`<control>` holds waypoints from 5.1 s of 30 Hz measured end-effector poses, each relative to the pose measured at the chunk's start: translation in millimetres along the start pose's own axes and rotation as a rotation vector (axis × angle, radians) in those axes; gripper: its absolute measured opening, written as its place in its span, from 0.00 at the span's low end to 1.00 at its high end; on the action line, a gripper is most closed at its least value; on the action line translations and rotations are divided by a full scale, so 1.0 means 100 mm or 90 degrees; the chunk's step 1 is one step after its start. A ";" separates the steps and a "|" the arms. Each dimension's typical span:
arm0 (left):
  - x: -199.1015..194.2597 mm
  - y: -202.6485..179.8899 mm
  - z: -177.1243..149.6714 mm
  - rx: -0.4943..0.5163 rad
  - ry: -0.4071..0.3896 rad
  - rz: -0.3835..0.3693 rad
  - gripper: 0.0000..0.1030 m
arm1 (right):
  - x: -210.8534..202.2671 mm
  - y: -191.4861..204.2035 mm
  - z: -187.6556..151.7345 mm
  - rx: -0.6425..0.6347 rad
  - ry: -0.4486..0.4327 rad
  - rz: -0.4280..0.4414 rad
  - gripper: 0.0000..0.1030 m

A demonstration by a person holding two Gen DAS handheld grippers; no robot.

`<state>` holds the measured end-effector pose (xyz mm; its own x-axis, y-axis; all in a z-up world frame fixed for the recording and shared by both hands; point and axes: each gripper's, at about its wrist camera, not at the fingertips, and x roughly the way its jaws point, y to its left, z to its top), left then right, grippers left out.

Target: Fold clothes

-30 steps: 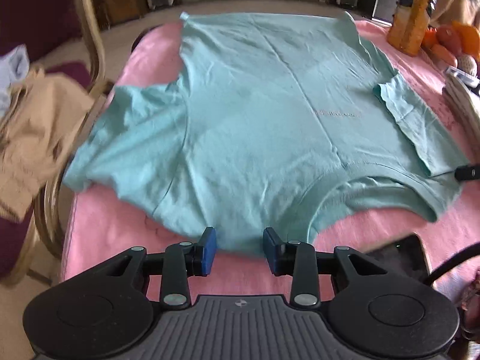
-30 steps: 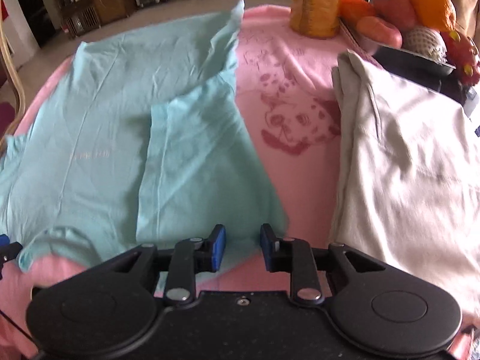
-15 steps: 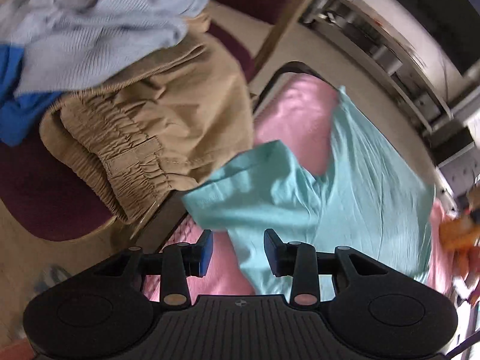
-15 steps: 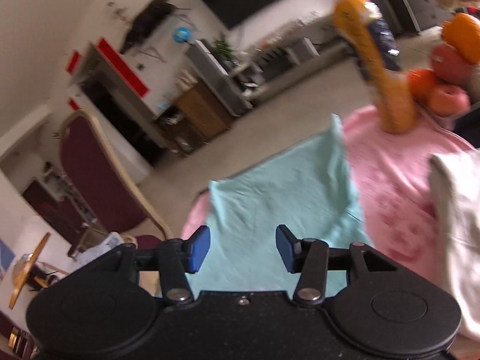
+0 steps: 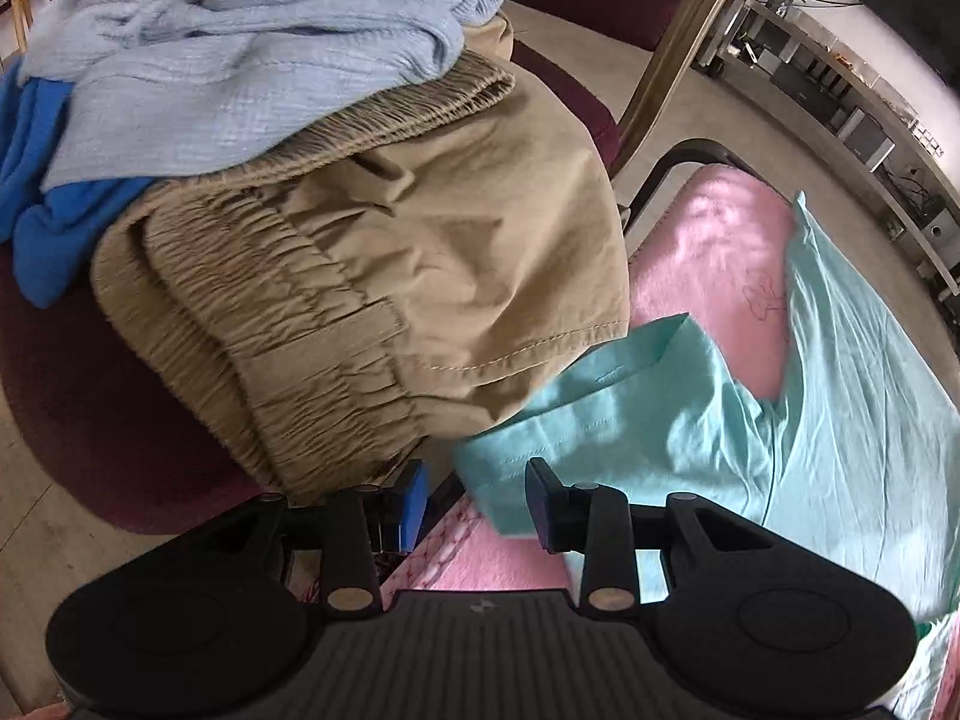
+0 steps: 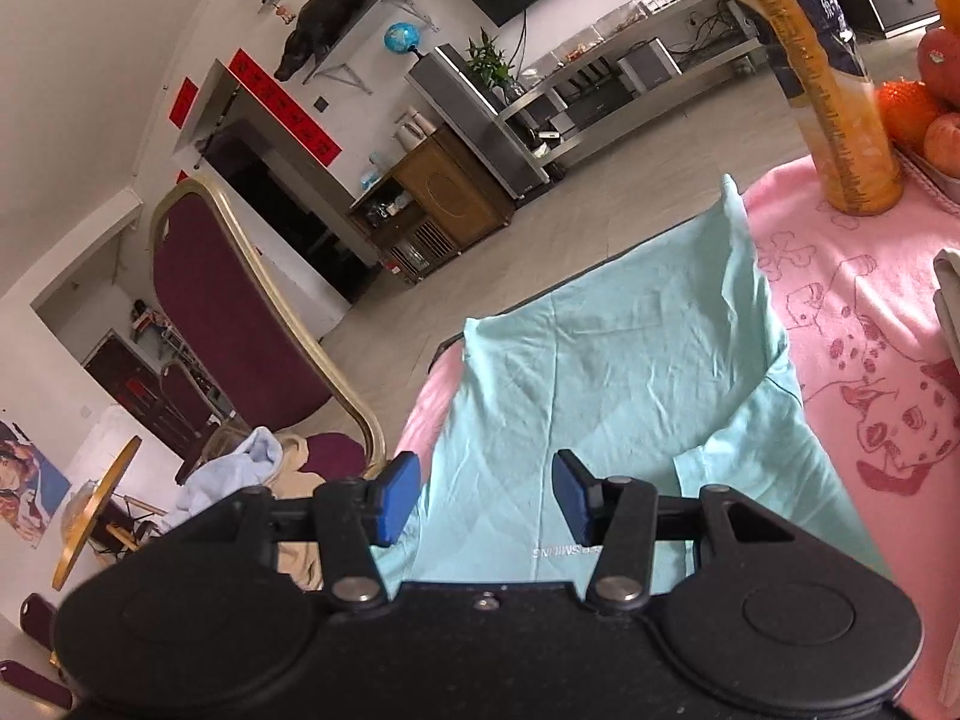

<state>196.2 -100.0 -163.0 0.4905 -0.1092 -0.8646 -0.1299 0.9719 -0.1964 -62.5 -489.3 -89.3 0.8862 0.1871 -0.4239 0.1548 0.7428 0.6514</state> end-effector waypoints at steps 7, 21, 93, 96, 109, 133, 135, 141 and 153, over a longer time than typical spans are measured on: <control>0.04 -0.06 -0.01 0.016 -0.018 0.010 0.16 | -0.05 -0.04 0.04 0.011 -0.016 0.005 0.49; -0.48 -0.40 -0.20 0.144 -0.137 0.001 0.00 | -0.13 -0.07 0.10 0.011 -0.035 -0.007 0.50; -0.58 -0.84 -0.86 0.336 -0.077 -0.094 0.24 | 0.04 -0.55 -0.17 -0.090 0.123 -0.344 0.36; -0.47 -0.92 -0.89 0.342 -0.057 -0.100 0.24 | 0.15 -0.54 -0.20 -0.100 0.139 -0.348 0.36; -0.20 -0.95 -0.96 0.373 -0.003 -0.043 0.29 | 0.59 -0.60 -0.43 -0.156 0.244 -0.405 0.36; -0.12 -1.37 -0.47 0.347 -0.033 -0.132 0.18 | 0.71 -0.62 0.20 -0.109 0.154 -0.309 0.30; 0.02 -1.48 -0.44 0.361 -0.017 -0.133 0.18 | 0.84 -0.69 0.22 -0.099 0.171 -0.309 0.28; 0.34 -1.71 -0.27 0.357 -0.003 -0.125 0.19 | 1.20 -0.83 0.25 -0.089 0.209 -0.305 0.28; 0.36 -1.90 -0.29 0.369 -0.047 -0.157 0.20 | 1.16 -0.85 0.33 -0.081 0.126 -0.282 0.28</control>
<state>213.3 -294.7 -170.6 0.5072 -0.3500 -0.7875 0.4721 0.8774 -0.0859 41.8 -552.2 -173.6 0.6456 -0.0557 -0.7616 0.4326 0.8485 0.3047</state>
